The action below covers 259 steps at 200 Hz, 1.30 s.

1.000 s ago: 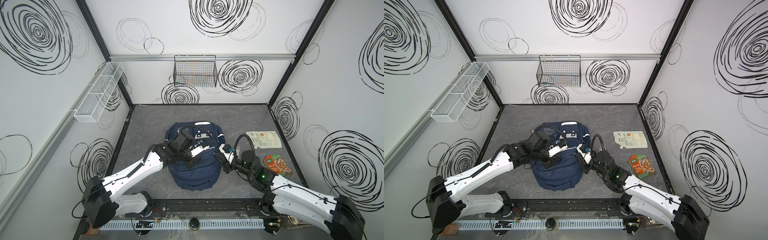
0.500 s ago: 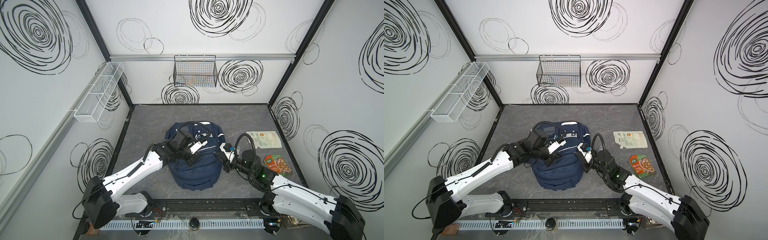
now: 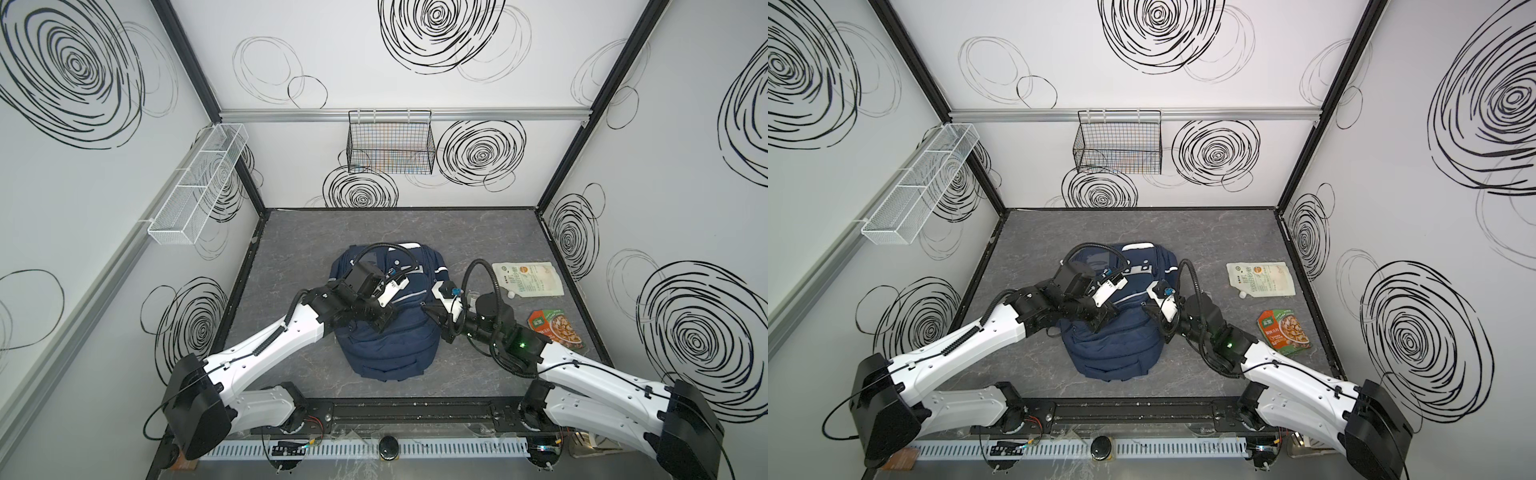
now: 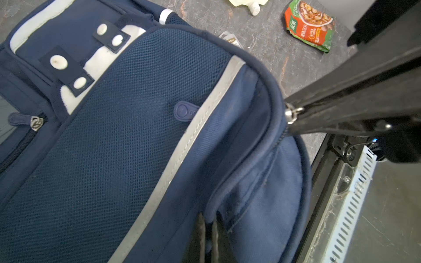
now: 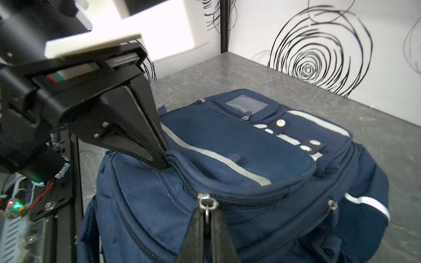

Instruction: Pack the student bag

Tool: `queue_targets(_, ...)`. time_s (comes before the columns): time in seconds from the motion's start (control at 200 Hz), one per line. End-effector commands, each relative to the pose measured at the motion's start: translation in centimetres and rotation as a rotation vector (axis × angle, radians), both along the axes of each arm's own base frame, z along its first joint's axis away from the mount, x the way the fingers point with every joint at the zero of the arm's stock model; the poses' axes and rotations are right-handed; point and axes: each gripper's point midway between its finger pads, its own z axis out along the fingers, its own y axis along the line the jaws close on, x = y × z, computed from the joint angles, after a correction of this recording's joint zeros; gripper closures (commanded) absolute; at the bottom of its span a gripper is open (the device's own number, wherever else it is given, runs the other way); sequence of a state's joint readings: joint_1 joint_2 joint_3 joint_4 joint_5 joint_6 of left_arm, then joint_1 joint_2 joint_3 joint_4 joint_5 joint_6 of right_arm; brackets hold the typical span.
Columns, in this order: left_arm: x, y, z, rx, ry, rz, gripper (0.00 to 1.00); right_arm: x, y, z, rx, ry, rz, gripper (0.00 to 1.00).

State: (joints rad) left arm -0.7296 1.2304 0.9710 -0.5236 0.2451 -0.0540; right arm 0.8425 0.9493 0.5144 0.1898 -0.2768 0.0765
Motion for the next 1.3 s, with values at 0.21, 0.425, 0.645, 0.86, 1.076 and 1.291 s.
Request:
queue_targets(0.21,3.2,-3.0,3.5,-0.172,-0.129,0.081,1.00,-2.1,0.5,8.9,0.097,0.128,0.166,1.00)
queue_targets(0.425,3.9,-2.8,3.9,-0.196,-0.127,0.151,1.00,-1.9,1.0,6.8,0.038,0.299,0.189,1.00)
queue_targets(0.645,3.5,-3.9,4.3,-0.281,-0.106,0.156,1.00,-4.3,5.2,7.5,0.096,0.336,0.317,1.00)
queue_targets(0.86,3.5,-4.3,4.6,-0.291,-0.106,0.157,1.00,-4.8,6.4,7.4,0.082,0.338,0.322,0.98)
queue_targets(1.076,3.6,-4.6,6.7,-0.381,-0.103,0.167,1.00,-4.4,7.2,5.6,0.088,0.357,0.305,0.97)
queue_targets(1.291,3.2,-3.9,10.0,-0.479,-0.109,0.176,1.00,-3.5,7.5,5.0,0.122,0.331,0.266,0.97)
